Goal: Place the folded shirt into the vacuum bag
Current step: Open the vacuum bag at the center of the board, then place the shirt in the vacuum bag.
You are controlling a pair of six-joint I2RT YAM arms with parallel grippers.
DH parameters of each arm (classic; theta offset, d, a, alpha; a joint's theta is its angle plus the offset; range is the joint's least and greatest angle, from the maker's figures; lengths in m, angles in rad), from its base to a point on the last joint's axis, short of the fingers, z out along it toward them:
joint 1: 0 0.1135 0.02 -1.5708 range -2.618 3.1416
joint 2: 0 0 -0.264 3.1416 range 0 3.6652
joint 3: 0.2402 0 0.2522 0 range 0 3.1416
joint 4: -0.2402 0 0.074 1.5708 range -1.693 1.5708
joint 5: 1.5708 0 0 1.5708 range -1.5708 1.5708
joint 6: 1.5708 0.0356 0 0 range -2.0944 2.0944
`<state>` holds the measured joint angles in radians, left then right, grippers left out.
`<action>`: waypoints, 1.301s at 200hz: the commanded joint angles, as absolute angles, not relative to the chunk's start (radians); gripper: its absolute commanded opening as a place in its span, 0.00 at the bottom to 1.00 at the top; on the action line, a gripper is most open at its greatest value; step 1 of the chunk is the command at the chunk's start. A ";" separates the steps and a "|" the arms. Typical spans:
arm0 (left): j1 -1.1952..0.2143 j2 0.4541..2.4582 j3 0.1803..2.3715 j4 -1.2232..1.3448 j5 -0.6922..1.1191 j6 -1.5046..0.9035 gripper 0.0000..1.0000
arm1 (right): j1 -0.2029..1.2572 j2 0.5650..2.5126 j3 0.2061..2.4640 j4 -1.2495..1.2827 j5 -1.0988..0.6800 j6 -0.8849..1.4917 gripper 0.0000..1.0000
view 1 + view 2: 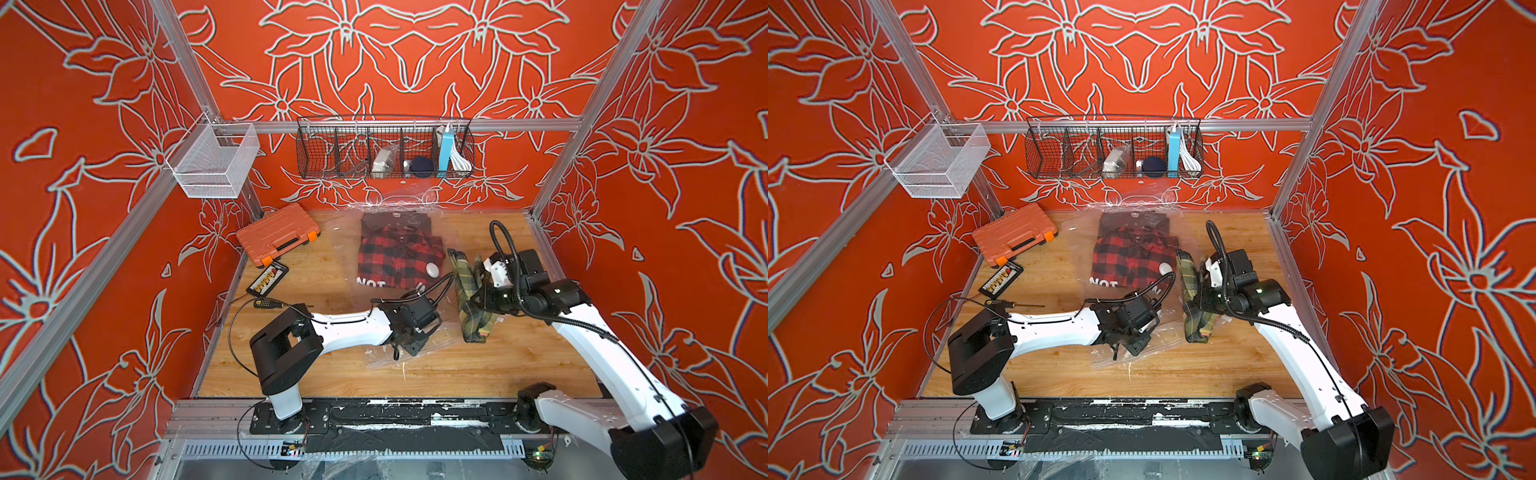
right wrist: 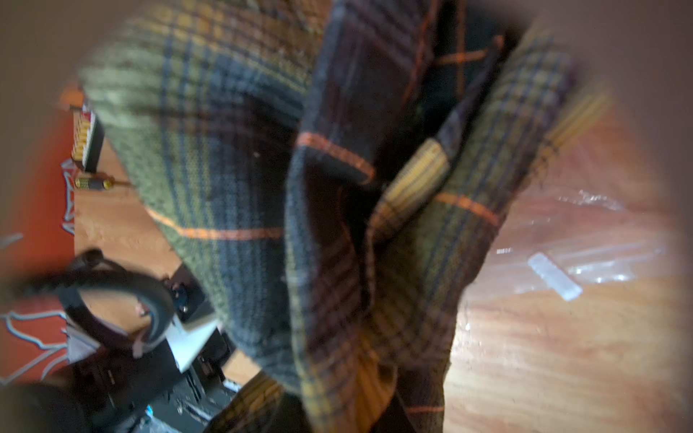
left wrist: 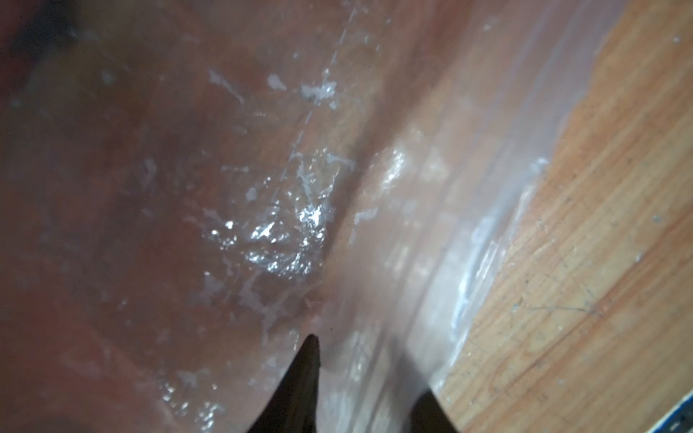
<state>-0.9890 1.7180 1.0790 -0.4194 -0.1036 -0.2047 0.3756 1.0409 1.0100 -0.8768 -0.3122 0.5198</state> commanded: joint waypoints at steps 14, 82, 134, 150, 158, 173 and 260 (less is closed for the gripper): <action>-0.955 1.676 1.124 -0.402 -0.106 -0.208 0.06 | 0.529 0.923 0.980 -0.916 -0.313 0.621 0.00; -0.857 1.583 1.186 -0.366 -0.061 -0.300 0.00 | 0.774 0.846 0.902 -0.704 -0.435 0.765 0.00; -0.854 1.560 1.233 -0.367 -0.065 -0.289 0.00 | 0.816 0.946 0.784 -0.770 -0.332 0.657 0.00; -0.854 1.562 1.268 -0.377 -0.063 -0.273 0.00 | 0.816 0.967 0.750 -0.789 -0.293 0.636 0.00; -0.854 1.567 1.287 -0.384 -0.062 -0.258 0.00 | 0.816 0.976 0.745 -0.803 -0.270 0.622 0.00; -0.853 1.579 1.324 -0.404 -0.073 -0.234 0.00 | 0.816 1.003 0.750 -0.846 -0.222 0.586 0.00; -0.854 1.612 1.383 -0.388 -0.057 -0.216 0.00 | 0.900 1.049 0.958 -0.924 -0.274 0.413 0.00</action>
<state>-0.8547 1.6005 1.3712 -0.4263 -0.0757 -0.2276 0.8730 1.0451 0.8600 -0.9031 -0.2375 0.5056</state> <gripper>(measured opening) 0.047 0.178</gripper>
